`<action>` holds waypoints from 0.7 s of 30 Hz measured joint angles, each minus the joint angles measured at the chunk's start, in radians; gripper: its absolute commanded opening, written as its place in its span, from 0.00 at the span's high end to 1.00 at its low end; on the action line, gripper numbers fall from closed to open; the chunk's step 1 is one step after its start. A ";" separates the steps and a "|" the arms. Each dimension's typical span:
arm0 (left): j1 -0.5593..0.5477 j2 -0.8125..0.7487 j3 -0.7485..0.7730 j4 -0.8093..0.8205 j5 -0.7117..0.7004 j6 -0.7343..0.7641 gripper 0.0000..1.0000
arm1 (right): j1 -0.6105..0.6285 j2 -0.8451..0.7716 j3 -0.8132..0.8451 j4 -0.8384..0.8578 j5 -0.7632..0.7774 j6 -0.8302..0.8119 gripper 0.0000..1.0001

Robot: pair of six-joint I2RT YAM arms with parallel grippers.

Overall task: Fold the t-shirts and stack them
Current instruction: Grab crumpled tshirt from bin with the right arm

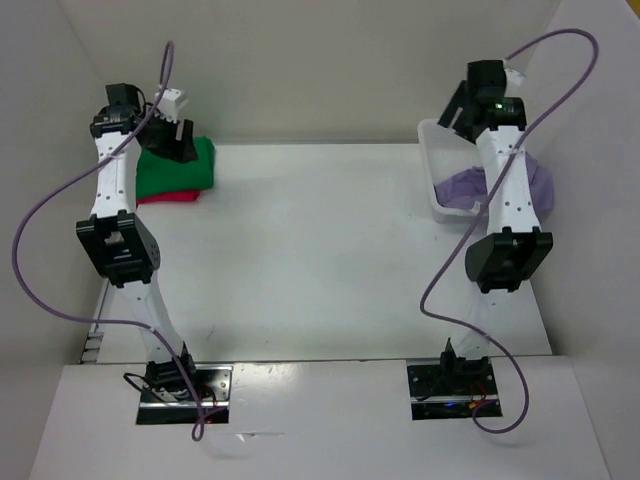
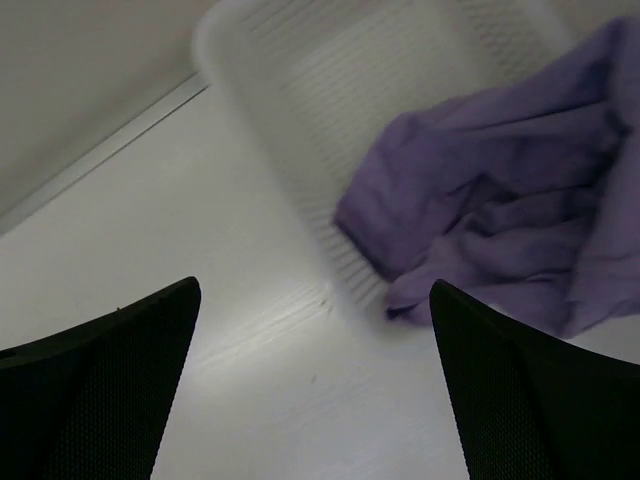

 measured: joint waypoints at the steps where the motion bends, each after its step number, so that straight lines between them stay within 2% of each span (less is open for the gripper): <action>1: -0.020 -0.059 -0.075 0.018 0.028 0.000 0.20 | -0.040 0.031 0.043 -0.012 0.051 0.005 0.00; 4: -0.103 -0.200 -0.321 0.091 0.074 0.006 0.16 | -0.154 0.095 0.049 -0.064 0.150 0.014 0.00; 7: -0.185 -0.243 -0.518 0.139 0.098 0.009 0.15 | -0.254 0.153 0.019 -0.107 0.204 0.022 0.00; 10: -0.213 -0.229 -0.628 0.138 0.119 0.008 0.13 | -0.329 0.179 -0.044 -0.126 0.225 0.033 0.00; 14: -0.195 -0.222 -0.654 0.139 0.121 0.009 0.13 | -0.369 0.163 -0.217 -0.115 0.232 0.033 0.00; 16: -0.188 -0.222 -0.649 0.145 0.124 0.008 0.13 | -0.366 0.158 -0.297 -0.098 0.222 0.030 0.28; 17: -0.185 -0.222 -0.649 0.146 0.124 0.008 0.13 | -0.362 0.158 -0.327 -0.068 0.212 0.035 0.55; 18: -0.182 -0.222 -0.649 0.146 0.125 0.009 0.13 | -0.361 0.158 -0.346 -0.055 0.203 0.029 0.67; 20: -0.182 -0.222 -0.648 0.146 0.129 0.009 0.12 | -0.347 0.149 -0.360 -0.040 0.238 0.038 0.81; 21: -0.182 -0.222 -0.648 0.146 0.130 0.009 0.12 | -0.344 0.133 -0.361 -0.032 0.243 0.035 0.84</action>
